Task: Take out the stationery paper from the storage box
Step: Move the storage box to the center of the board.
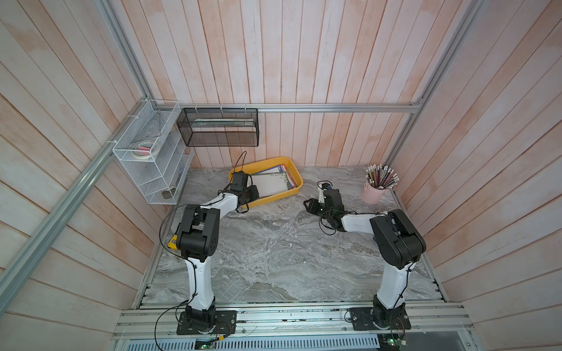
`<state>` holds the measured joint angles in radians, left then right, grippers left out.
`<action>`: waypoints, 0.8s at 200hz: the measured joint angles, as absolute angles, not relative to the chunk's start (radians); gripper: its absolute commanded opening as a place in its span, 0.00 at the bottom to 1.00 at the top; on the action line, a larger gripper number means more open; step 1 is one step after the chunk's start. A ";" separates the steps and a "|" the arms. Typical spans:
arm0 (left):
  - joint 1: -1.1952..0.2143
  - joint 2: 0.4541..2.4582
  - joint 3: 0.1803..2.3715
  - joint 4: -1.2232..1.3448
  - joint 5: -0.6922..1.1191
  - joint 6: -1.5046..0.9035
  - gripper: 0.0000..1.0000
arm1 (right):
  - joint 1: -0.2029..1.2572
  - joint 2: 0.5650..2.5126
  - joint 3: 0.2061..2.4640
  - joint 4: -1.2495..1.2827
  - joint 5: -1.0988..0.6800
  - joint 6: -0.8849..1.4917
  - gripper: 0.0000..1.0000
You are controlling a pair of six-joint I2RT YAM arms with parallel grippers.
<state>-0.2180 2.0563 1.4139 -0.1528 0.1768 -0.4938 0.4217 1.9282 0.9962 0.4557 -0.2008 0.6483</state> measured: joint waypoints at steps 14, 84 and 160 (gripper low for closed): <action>-0.218 2.056 1.414 -0.162 0.189 -0.504 0.00 | 0.422 1.934 0.998 0.455 -0.211 0.652 0.36; -0.243 1.991 1.339 -0.171 0.302 -0.599 0.17 | 0.431 1.982 1.058 0.448 -0.292 0.665 0.36; -0.257 1.878 1.232 -0.200 0.359 -0.649 0.23 | 0.477 2.003 1.097 0.444 -0.350 0.684 0.37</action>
